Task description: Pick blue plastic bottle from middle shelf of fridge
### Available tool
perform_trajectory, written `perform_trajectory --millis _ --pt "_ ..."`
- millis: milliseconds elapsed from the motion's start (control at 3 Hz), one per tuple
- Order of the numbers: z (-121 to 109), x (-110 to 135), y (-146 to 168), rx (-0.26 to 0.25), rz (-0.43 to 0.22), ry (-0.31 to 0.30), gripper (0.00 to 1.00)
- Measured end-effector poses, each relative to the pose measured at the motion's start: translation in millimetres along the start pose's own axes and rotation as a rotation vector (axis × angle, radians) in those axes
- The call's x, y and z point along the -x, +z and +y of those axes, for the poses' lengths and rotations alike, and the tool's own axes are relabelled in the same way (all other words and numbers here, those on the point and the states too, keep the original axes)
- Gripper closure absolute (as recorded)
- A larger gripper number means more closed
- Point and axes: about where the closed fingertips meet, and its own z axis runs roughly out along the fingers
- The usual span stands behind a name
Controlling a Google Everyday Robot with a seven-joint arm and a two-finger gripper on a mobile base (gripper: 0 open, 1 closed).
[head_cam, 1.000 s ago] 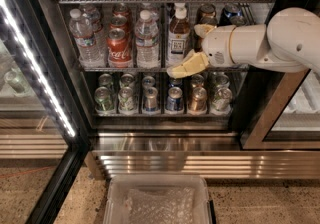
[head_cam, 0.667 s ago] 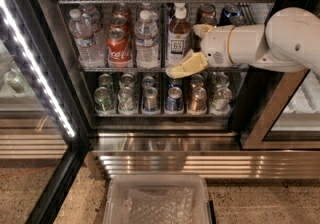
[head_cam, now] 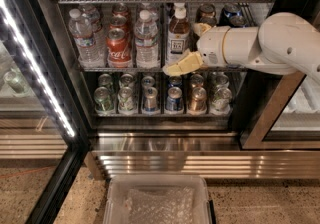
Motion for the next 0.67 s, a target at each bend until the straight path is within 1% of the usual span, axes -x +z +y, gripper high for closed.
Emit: perform_trajectory --millis 333,667 --pt "0.0 0.0 0.0 0.000 0.000 0.000 0.16" --pt "-1.1 -3.5 0.9 -0.027 0.005 -0.002 0.18"
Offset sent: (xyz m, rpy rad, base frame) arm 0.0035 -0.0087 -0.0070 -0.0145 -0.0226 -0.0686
